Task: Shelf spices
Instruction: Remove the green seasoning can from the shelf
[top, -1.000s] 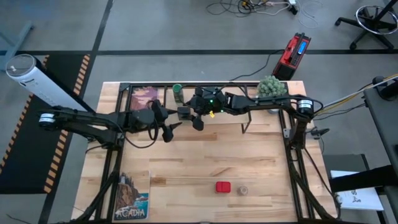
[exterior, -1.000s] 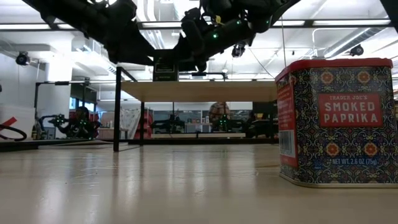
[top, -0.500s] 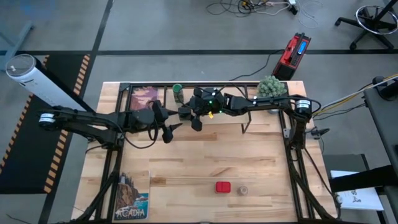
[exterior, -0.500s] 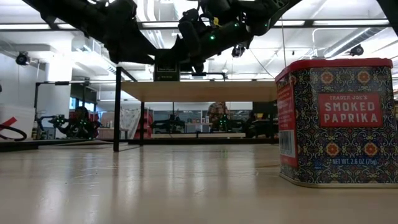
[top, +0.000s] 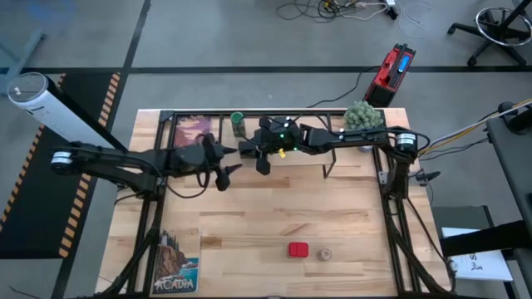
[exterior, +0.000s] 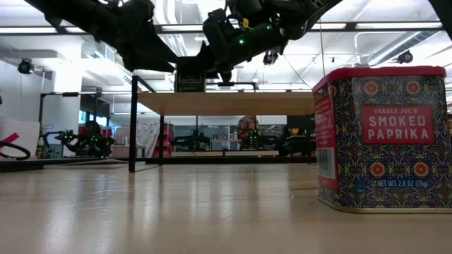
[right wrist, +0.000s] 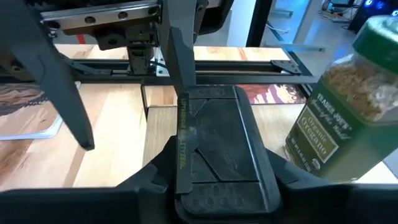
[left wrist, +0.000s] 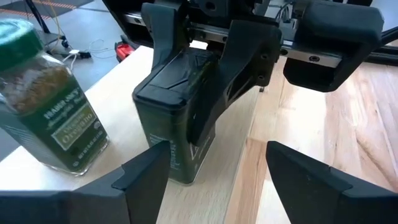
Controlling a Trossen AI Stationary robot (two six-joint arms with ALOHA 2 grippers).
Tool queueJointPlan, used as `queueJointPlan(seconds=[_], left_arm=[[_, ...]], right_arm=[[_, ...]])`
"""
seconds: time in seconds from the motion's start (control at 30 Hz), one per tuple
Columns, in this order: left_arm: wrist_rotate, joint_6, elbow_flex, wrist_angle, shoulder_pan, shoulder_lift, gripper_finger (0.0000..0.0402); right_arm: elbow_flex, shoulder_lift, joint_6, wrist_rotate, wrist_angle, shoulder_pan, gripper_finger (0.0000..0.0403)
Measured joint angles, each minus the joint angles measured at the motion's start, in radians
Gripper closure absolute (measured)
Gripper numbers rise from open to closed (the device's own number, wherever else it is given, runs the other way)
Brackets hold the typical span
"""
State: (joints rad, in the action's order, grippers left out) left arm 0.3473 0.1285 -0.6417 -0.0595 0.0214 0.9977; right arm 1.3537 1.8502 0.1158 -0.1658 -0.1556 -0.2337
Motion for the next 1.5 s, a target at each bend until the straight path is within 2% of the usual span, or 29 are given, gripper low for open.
queueJointPlan(seconds=[0.2, 0.5, 0.7, 0.8, 1.07, 1.27, 1.5], left_arm=[[0.002, 0.0, -0.062, -0.13, 0.0, -0.065, 0.0149], [0.0, 0.015, -0.1, -0.204, -0.01, -0.118, 0.0154], [0.0, 0.026, -0.098, -0.237, -0.012, -0.135, 0.0153], [0.0, 0.03, -0.098, -0.236, -0.012, -0.145, 0.0152], [0.0, 0.03, -0.097, -0.291, -0.012, -0.182, 0.0161], [0.001, 0.038, -0.097, -0.316, -0.012, -0.224, 0.0159], [0.001, 0.037, -0.097, -0.317, -0.012, -0.26, 0.0163]], right_arm=[[0.0, -0.031, 0.004, 0.0, 0.013, 0.0, 0.0265], [0.0, -0.087, 0.014, 0.001, 0.09, 0.018, 0.0295], [0.0, -0.148, 0.016, 0.0, 0.138, 0.063, 0.0272], [0.0, -0.176, 0.015, 0.002, 0.172, 0.095, 0.0266], [0.0, -0.193, -0.011, 0.01, 0.191, 0.232, 0.0289], [0.0, -0.192, -0.073, 0.014, 0.203, 0.334, 0.0269], [-0.029, -0.191, -0.11, 0.122, 0.185, 0.453, 0.0274]])
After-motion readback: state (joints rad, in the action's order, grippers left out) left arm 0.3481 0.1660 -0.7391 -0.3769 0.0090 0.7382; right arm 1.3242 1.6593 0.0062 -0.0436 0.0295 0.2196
